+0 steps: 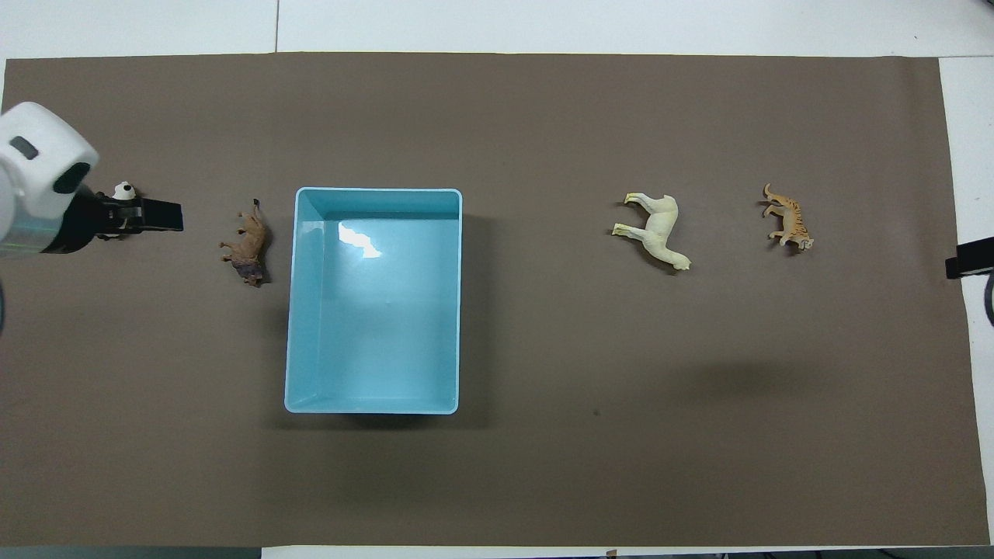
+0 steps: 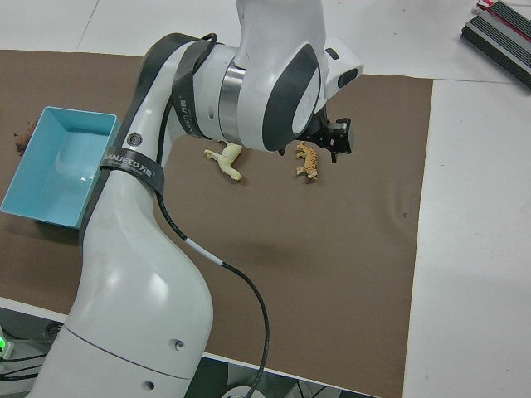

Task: Put all toys into storage box
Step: 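Move the left gripper to the brown animal beside the box, then grasp the brown animal with the left gripper while the right gripper reaches the tan animal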

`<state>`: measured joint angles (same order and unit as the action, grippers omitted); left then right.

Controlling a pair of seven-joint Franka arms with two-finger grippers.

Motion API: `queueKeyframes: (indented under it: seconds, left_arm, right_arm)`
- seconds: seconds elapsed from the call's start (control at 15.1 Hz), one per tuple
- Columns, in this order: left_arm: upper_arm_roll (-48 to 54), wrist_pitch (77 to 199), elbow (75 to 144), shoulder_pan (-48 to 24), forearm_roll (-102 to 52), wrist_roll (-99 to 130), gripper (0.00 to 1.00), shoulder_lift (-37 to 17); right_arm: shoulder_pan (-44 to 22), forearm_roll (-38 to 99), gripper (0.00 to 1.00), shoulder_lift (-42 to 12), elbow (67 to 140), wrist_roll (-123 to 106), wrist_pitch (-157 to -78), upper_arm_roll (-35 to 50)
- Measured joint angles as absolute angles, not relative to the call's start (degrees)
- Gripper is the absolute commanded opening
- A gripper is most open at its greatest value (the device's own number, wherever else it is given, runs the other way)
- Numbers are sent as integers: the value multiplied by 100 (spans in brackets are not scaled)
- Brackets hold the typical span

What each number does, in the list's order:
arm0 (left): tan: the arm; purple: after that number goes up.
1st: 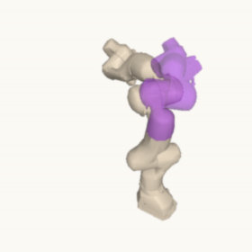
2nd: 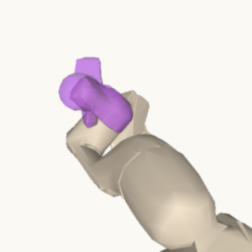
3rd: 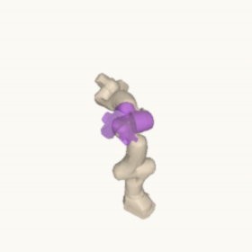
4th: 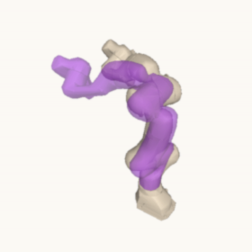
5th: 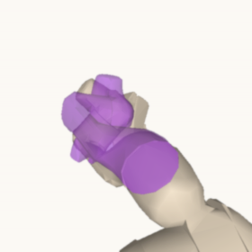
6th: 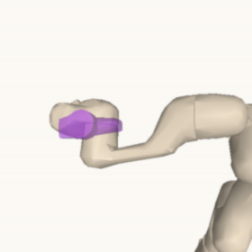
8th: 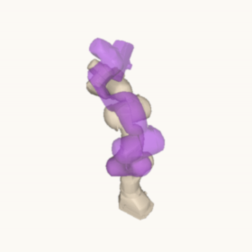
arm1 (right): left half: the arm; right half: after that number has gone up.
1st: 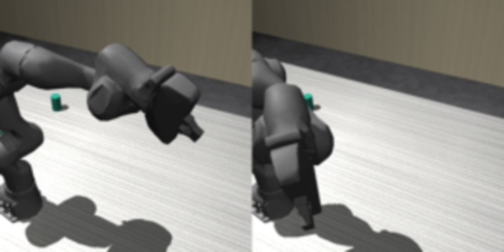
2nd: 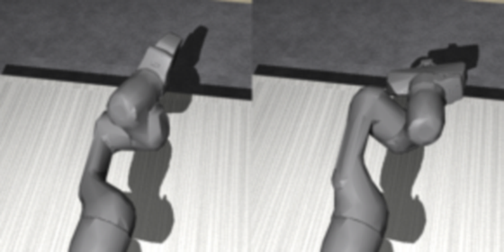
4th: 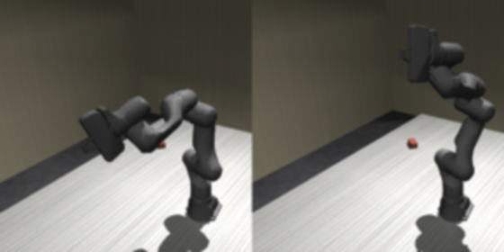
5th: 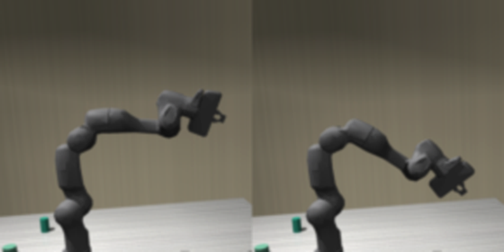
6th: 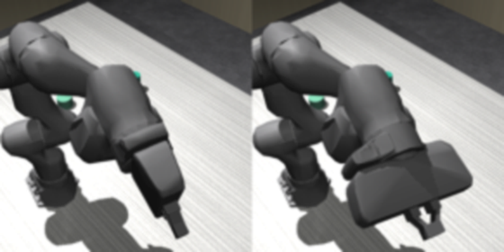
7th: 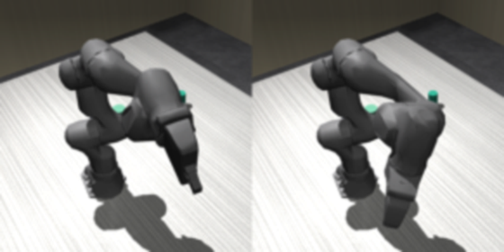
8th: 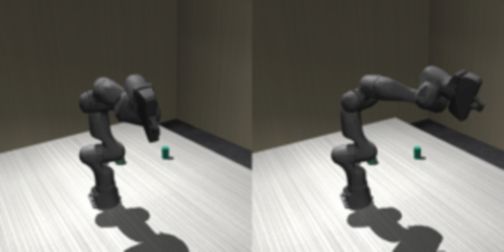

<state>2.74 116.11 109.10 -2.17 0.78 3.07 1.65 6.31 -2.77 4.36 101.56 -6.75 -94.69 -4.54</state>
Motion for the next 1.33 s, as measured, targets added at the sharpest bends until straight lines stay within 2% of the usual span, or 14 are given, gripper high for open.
queueKeyframes:
  seconds: [0.2,0.4,0.6,0.99,1.06,1.13,1.26,1.33]
  left_arm:
    - [277,12484,10931,-351,82,306,100,-679]
    - [229,12927,10928,-340,84,91,100,-1292]
    - [197,12938,10961,-335,84,19,100,-1538]
    - [228,13065,11366,-352,84,19,100,-1649]
    - [228,13211,11469,-352,84,19,88,-1650]
    - [228,13344,11557,-352,84,19,61,-1652]
    - [228,13473,11641,-352,85,19,12,-1652]
    - [228,13498,11654,-352,84,18,0,-1643]
  right_arm:
    - [616,-276,100,60,10434,-822,-10087,-429]
    - [599,-272,100,-628,10482,-1148,-10907,-422]
    - [415,-271,100,-1246,10496,-1188,-11640,-413]
    - [342,260,100,-2060,10570,-2305,-12705,-412]
    - [294,292,100,-2154,10570,-2361,-12796,-409]
    - [228,304,100,-2213,10570,-2375,-12853,-408]
    - [147,305,100,-2275,10585,-2375,-12943,-408]
    - [137,305,100,-2291,10624,-2378,-13002,-408]
